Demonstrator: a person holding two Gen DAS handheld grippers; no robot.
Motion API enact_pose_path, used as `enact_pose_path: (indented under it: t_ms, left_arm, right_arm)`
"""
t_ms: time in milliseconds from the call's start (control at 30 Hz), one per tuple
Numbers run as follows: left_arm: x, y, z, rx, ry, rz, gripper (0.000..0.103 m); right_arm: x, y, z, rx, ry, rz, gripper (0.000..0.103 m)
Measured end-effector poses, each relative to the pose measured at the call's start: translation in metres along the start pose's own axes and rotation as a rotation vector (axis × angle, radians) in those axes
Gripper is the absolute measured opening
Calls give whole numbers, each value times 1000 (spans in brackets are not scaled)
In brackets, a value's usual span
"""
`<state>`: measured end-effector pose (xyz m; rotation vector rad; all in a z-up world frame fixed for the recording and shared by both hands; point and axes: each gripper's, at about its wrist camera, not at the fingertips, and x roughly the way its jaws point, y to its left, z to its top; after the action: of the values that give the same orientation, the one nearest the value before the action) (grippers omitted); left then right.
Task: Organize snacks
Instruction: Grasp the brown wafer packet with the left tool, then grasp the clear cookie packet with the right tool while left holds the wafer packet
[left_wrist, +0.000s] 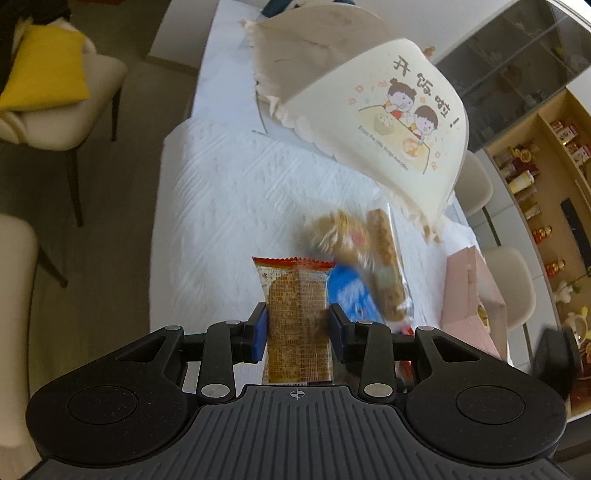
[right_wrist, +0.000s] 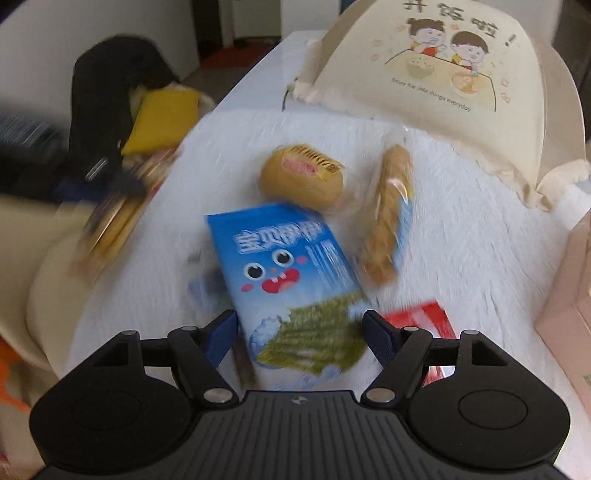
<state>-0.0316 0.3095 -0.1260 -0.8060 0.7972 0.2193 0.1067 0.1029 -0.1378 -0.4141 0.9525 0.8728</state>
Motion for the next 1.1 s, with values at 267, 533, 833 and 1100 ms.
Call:
enact_pose_path:
  t_ms: [267,533,833,1100]
  left_arm:
    - [-12,11,-31,-78,16,28,39]
    - [-21,15,-45,-110,10,3,39]
    - [-28,43,-53,-202,11,27,39]
    - [-22,35,-61,-188,45,21,39]
  right_arm:
    - [-18,18,-9,-130,-32,-18,76]
    - [-25,25,29,-205,-73,22,84]
    - [-9,29,-19,-128,85,156,84]
    - [-13,39,-13,-181,-50,124,83]
